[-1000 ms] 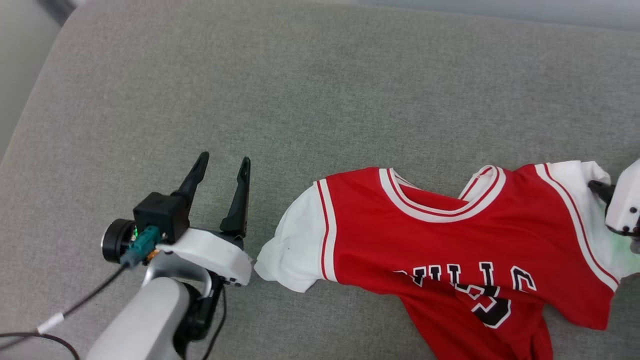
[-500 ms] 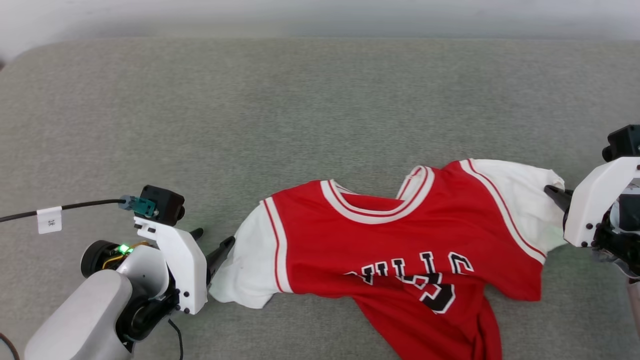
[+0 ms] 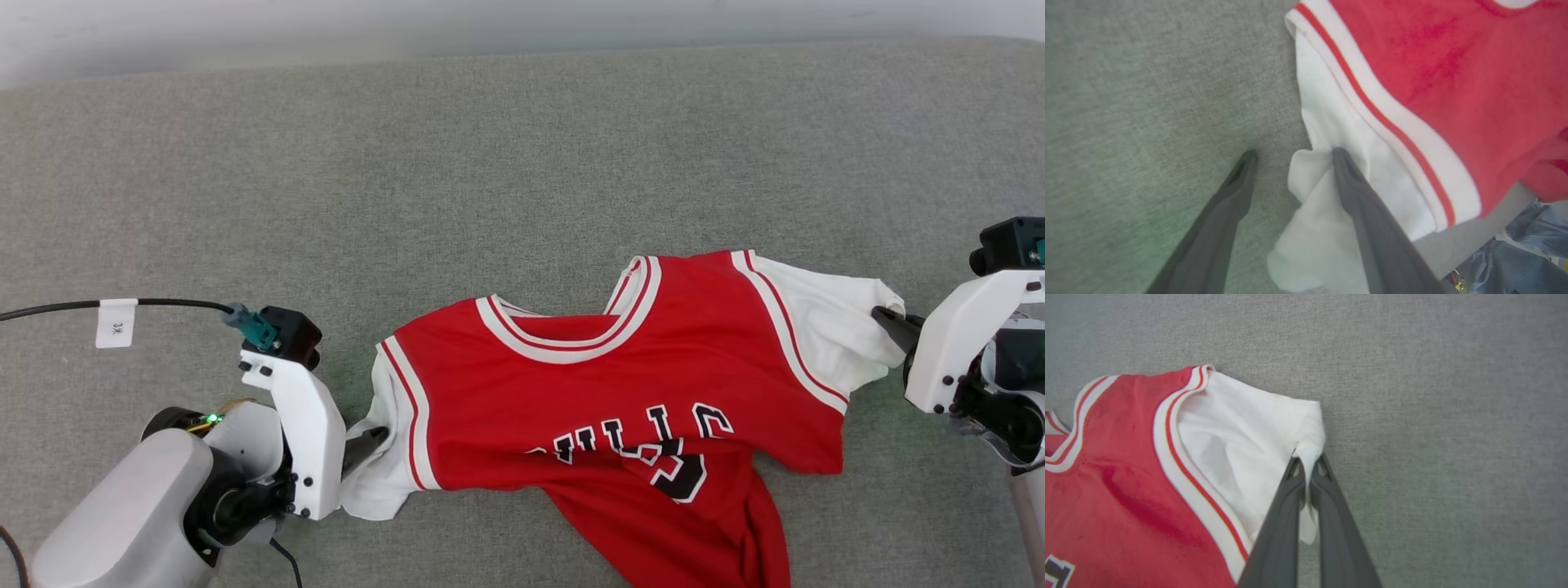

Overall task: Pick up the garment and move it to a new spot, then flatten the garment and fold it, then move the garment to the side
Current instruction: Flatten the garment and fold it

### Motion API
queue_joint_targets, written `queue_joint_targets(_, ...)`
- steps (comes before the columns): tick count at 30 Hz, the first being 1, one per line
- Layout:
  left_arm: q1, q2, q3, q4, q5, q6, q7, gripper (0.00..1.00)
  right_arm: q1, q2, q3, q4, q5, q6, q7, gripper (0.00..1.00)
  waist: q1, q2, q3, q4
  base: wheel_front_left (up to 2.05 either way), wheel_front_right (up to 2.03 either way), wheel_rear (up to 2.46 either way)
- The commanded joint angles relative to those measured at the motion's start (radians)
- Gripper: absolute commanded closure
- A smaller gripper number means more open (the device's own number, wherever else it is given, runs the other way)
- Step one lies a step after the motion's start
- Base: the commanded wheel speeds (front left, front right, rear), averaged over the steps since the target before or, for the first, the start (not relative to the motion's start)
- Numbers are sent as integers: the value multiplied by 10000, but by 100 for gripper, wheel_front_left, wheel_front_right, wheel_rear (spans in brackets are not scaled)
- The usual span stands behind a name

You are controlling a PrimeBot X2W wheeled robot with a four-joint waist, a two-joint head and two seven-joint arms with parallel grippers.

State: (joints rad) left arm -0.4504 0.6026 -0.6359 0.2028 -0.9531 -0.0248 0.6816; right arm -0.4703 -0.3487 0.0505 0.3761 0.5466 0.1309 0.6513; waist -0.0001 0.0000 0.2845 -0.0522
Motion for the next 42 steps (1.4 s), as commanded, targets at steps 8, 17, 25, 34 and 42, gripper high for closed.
queue_joint_targets(8,213,-328,-470,130,636,115,-482,100,-171,-259,229,-25,-63,-3,-661,100,1,0,-341,192,0,0,0)
queue_joint_targets(17,-1292,-512,73,430,1596,201,-2141,100,-766,-516,303,176,-517,-3,-1599,100,1,0,-1251,395,0,0,0)
queue_joint_targets(25,-3366,-1054,477,1672,1954,100,-2802,100,-2138,-514,589,899,-1068,-3,-2135,100,1,0,-1870,282,0,0,0)
queue_joint_targets(34,-5556,-1741,1037,3907,1865,-210,-3779,100,-4441,-546,1445,1908,-1054,-5,-2599,100,1,0,-1713,-61,0,0,0)
queue_joint_targets(42,-8105,-1884,1331,5213,2663,289,-5230,100,-7175,-668,2098,2409,-1251,-5,-3320,100,1,0,-401,-283,0,0,0)
